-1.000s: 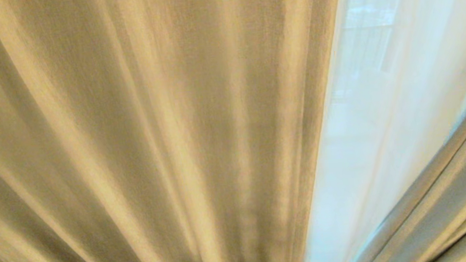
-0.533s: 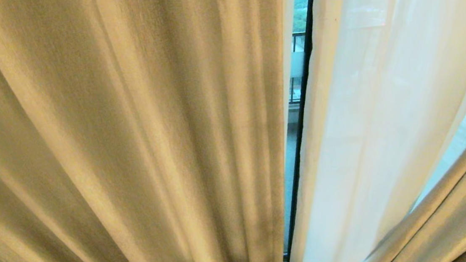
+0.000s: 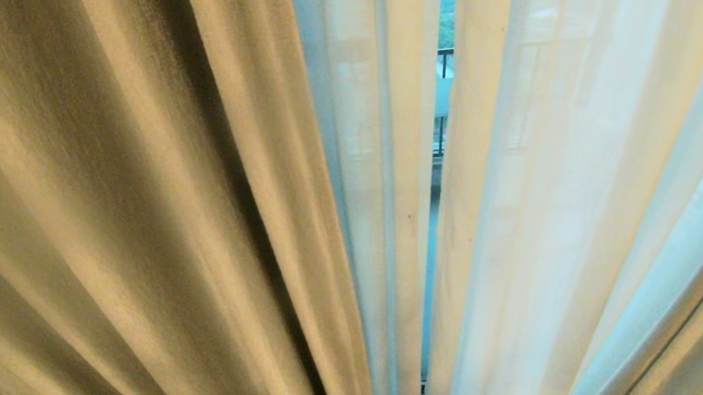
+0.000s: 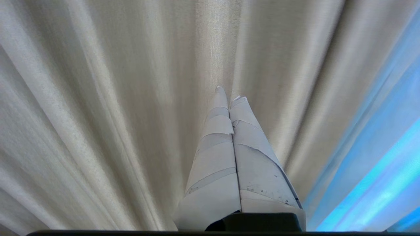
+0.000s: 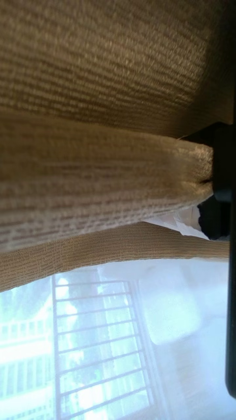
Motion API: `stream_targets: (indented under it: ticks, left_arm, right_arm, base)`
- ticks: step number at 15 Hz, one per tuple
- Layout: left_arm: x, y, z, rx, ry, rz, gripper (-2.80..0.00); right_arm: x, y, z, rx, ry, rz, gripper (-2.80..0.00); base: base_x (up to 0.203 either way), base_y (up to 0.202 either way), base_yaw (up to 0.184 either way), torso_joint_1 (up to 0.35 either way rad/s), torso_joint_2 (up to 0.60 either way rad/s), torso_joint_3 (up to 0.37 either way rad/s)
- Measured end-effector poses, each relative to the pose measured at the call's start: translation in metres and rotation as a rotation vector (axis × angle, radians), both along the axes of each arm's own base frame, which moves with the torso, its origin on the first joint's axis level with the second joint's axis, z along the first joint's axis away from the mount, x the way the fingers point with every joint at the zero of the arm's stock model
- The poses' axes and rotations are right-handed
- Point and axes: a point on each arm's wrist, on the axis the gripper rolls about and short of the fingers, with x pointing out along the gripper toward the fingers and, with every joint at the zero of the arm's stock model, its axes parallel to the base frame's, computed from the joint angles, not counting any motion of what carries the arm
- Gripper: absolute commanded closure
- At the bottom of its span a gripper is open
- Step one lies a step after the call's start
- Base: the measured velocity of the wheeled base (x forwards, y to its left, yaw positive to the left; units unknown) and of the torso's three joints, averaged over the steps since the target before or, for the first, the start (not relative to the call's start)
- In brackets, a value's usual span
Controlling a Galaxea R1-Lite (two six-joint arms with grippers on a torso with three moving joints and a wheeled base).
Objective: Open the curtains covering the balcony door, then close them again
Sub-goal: Pull the outer curtains open on both sides
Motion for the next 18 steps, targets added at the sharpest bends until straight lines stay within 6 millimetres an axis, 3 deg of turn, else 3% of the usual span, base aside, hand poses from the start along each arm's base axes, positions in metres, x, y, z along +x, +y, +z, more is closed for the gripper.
stream_targets:
  ticks: [4,13,14,18]
  left_arm:
    - [0.000,0.000,0.000,0.000,0.000,0.000,0.00]
    - [0.000,0.000,0.000,0.000,0.000,0.000,0.00]
    - [0.000,0.000,0.000,0.000,0.000,0.000,0.00]
    - [0.000,0.000,0.000,0.000,0.000,0.000,0.00]
  right_arm:
    - [-0.001,0.010,0.003,0.026,0.003,0.023,0.00]
    - [-0.003,0.062,0.012,0.019,-0.005,0.142,0.00]
    - [-0.004,0.065,0.013,0.018,-0.005,0.147,-2.80]
    - [-0.009,0.071,0.014,0.015,-0.009,0.154,-2.80]
  base:
    - [0.000,0.000,0.000,0.000,0.00,0.000]
    - [0.000,0.000,0.000,0.000,0.00,0.000]
    - [0.000,0.000,0.000,0.000,0.00,0.000]
    - [0.000,0.000,0.000,0.000,0.00,0.000]
